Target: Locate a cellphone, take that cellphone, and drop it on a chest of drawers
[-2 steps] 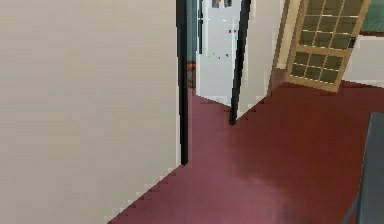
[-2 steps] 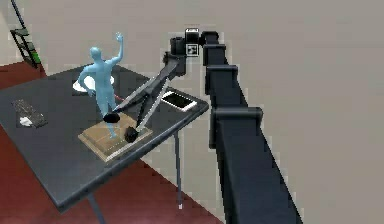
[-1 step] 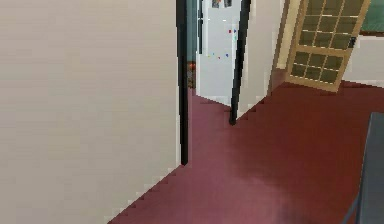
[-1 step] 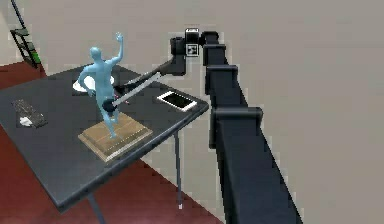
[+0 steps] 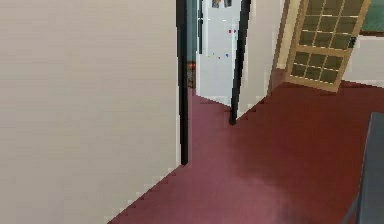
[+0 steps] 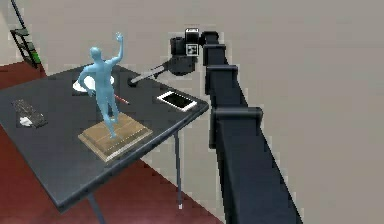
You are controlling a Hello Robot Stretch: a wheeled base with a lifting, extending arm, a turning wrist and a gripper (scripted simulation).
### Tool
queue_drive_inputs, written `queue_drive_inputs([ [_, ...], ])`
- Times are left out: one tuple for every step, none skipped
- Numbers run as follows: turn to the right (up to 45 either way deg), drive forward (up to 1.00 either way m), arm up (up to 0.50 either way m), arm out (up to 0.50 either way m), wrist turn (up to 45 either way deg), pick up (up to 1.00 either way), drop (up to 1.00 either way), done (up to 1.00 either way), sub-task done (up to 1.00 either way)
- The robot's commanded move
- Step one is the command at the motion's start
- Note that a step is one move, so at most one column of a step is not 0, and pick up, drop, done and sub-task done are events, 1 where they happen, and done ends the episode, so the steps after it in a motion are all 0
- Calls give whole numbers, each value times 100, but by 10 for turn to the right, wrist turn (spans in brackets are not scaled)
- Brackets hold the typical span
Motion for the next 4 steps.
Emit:
queue_drive_inputs([
  [0, 0, 0, 0, 450, 0, 0, 0, 0],
  [0, 0, -16, 0, 0, 0, 0, 0, 0],
  [0, 0, 0, 0, 0, 100, 0, 0, 0],
  [0, 0, 10, 0, 0, 0, 0, 0, 0],
])
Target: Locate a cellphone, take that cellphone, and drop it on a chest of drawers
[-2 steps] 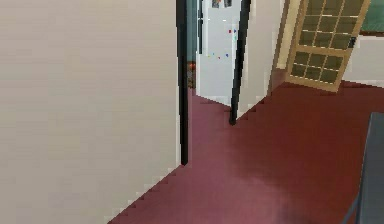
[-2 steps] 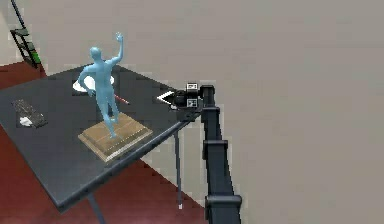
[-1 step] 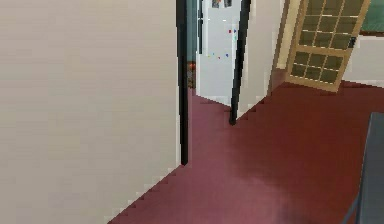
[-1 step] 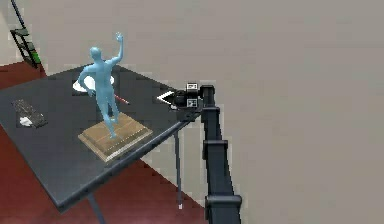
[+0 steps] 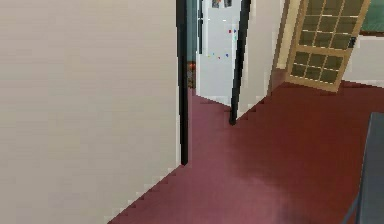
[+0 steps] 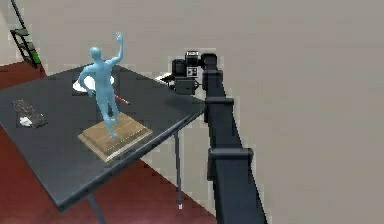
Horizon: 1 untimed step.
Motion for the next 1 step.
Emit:
queue_drive_inputs([
  [0, 0, 6, 0, 0, 0, 0, 0, 0],
])
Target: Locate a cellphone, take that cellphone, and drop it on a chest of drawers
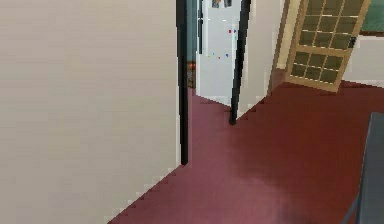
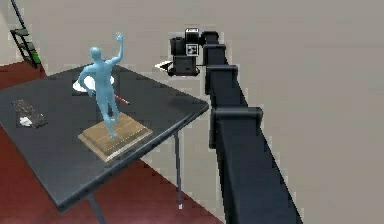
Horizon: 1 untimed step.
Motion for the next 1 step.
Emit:
queue_drive_inputs([
  [0, 0, 0, 0, -450, 0, 0, 0, 0],
])
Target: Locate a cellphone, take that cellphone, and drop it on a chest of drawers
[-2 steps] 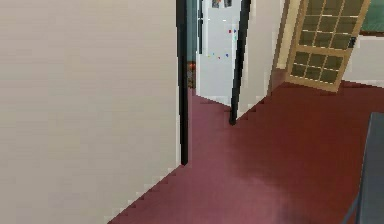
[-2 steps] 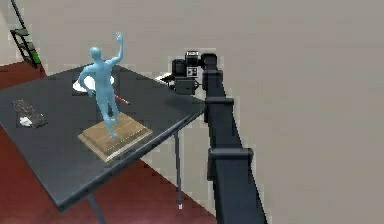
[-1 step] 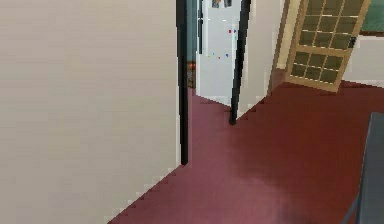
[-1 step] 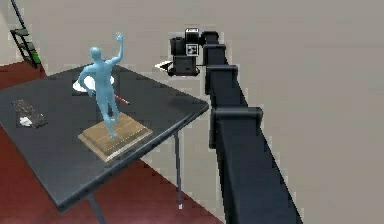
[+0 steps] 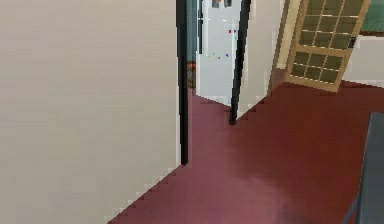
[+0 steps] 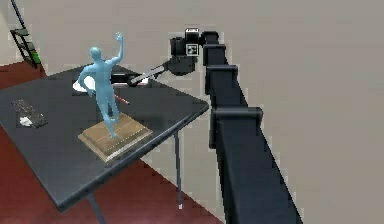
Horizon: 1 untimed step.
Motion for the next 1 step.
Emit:
queue_drive_inputs([
  [0, 0, 0, 0, -450, 0, 0, 0, 0],
])
